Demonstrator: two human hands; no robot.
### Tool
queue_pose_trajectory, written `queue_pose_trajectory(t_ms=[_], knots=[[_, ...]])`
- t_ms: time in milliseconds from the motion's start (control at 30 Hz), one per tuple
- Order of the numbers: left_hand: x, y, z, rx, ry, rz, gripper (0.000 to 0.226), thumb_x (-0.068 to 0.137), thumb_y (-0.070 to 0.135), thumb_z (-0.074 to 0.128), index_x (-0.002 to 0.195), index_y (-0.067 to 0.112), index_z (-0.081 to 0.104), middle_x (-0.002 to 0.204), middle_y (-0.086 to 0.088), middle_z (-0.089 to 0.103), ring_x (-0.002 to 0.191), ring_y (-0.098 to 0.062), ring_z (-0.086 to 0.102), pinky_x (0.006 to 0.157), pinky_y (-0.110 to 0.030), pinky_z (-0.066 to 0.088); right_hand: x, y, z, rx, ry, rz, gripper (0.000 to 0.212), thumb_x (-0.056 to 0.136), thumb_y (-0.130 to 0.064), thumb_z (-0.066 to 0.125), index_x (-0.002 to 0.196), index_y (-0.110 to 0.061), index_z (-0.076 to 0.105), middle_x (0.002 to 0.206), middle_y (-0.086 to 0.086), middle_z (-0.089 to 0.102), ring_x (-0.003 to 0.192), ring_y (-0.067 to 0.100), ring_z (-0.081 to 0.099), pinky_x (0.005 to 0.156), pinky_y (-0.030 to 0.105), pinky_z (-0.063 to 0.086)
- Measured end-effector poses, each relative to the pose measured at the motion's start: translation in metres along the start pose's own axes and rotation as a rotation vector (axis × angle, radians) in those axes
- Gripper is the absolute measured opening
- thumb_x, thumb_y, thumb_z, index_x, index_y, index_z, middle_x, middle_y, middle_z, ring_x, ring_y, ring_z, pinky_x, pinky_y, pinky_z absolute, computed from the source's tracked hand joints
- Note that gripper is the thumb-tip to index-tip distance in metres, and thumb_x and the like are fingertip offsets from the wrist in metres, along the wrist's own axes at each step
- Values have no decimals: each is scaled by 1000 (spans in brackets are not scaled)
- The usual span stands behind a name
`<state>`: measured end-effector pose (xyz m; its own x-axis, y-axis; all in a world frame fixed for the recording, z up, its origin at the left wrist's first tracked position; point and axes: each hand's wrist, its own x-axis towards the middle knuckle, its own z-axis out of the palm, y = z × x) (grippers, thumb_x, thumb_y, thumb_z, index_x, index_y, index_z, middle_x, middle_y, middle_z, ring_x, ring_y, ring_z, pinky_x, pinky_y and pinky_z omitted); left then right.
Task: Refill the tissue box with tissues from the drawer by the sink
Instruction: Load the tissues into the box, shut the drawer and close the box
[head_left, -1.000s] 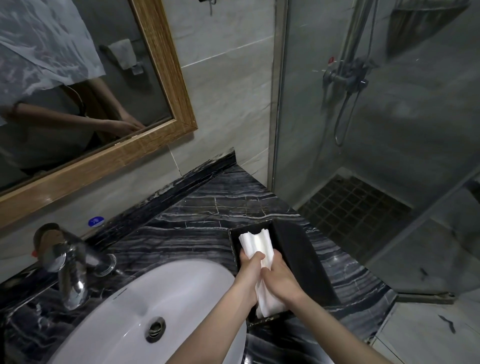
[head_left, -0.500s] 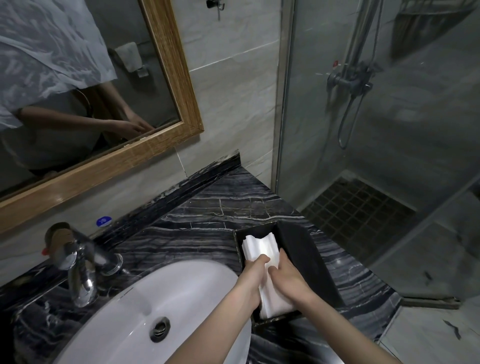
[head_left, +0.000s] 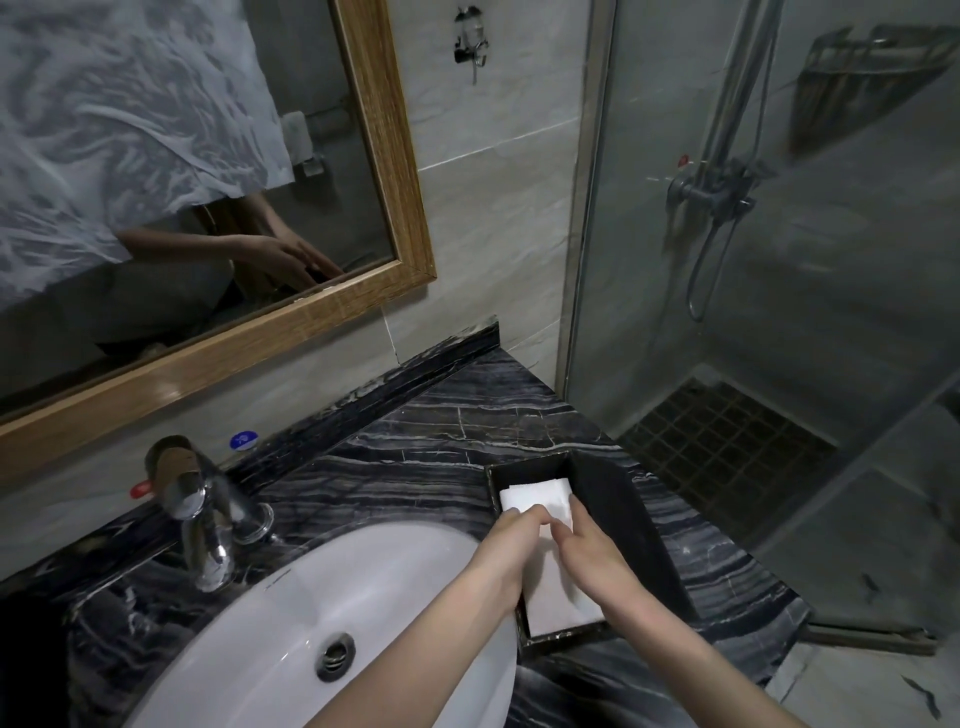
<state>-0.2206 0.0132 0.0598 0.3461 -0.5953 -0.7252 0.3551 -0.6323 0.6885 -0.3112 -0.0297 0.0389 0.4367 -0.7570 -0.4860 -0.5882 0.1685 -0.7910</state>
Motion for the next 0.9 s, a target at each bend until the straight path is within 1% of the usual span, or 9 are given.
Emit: queue_pose_trajectory(t_ms=[67, 167, 200, 267, 300, 400, 500, 633, 900], knots=[[-2, -2, -5, -12, -26, 2, 19, 94, 17, 45, 112, 13, 44, 93, 5, 47, 79, -4, 44, 62, -16, 34, -5, -3, 2, -8, 1, -20, 55, 101, -26, 30, 151, -18, 10, 159, 1, 16, 146, 19, 20, 115, 32, 20], [-4, -6, -16, 59, -25, 73, 34, 94, 19, 44, 127, 11, 48, 126, 3, 48, 125, -15, 42, 99, -24, 35, -11, -10, 9, 9, 11, -59, 54, 101, -25, 31, 151, -19, 14, 158, 1, 20, 145, 18, 21, 116, 32, 18], [-3, -8, -21, 94, -32, 117, 26, 94, 18, 42, 116, 13, 55, 119, 5, 54, 120, -14, 45, 100, -25, 34, -13, -12, 12, 11, 15, -78, 53, 101, -24, 32, 151, -19, 16, 158, 1, 22, 145, 18, 22, 116, 31, 19], [-8, -8, -30, 165, -23, 178, 20, 91, 14, 39, 81, 19, 56, 84, 6, 55, 88, -10, 49, 82, -24, 39, -16, -16, 18, -18, 22, -122, 51, 100, -23, 35, 149, -19, 22, 156, 1, 27, 143, 18, 26, 115, 31, 22], [-12, -8, -35, 201, -12, 203, 19, 86, 17, 40, 76, 16, 55, 78, 3, 53, 81, -12, 49, 77, -25, 38, -17, -18, 21, -41, 24, -146, 50, 100, -23, 36, 148, -19, 26, 154, 0, 32, 142, 18, 30, 114, 30, 24], [-24, -10, -55, 306, 56, 269, 29, 83, 20, 46, 102, 11, 65, 99, 2, 63, 101, -17, 57, 90, -29, 40, -22, -24, 30, -124, 24, -230, 42, 97, -18, 44, 138, -17, 44, 142, 0, 50, 131, 15, 45, 104, 24, 34], [-38, -12, -77, 430, 130, 289, 35, 90, 15, 49, 123, 14, 59, 118, 0, 62, 117, -15, 55, 96, -23, 39, -25, -30, 38, -241, 11, -300, 36, 93, -14, 49, 129, -16, 53, 130, -1, 60, 122, 13, 53, 102, 26, 41], [-49, -25, -109, 664, 255, 319, 36, 87, 23, 54, 123, 19, 58, 125, 1, 62, 118, -16, 56, 102, -28, 43, -28, -37, 50, -409, -7, -363, 35, 91, -20, 52, 126, -21, 55, 125, -3, 63, 117, 13, 57, 98, 31, 46], [-68, -64, -173, 1039, 422, 281, 36, 89, 32, 50, 124, 23, 55, 126, 6, 62, 116, -17, 56, 93, -27, 41, -33, -52, 79, -655, -65, -484, 36, 88, -35, 55, 124, -28, 55, 121, -10, 62, 109, 12, 58, 88, 30, 47]])
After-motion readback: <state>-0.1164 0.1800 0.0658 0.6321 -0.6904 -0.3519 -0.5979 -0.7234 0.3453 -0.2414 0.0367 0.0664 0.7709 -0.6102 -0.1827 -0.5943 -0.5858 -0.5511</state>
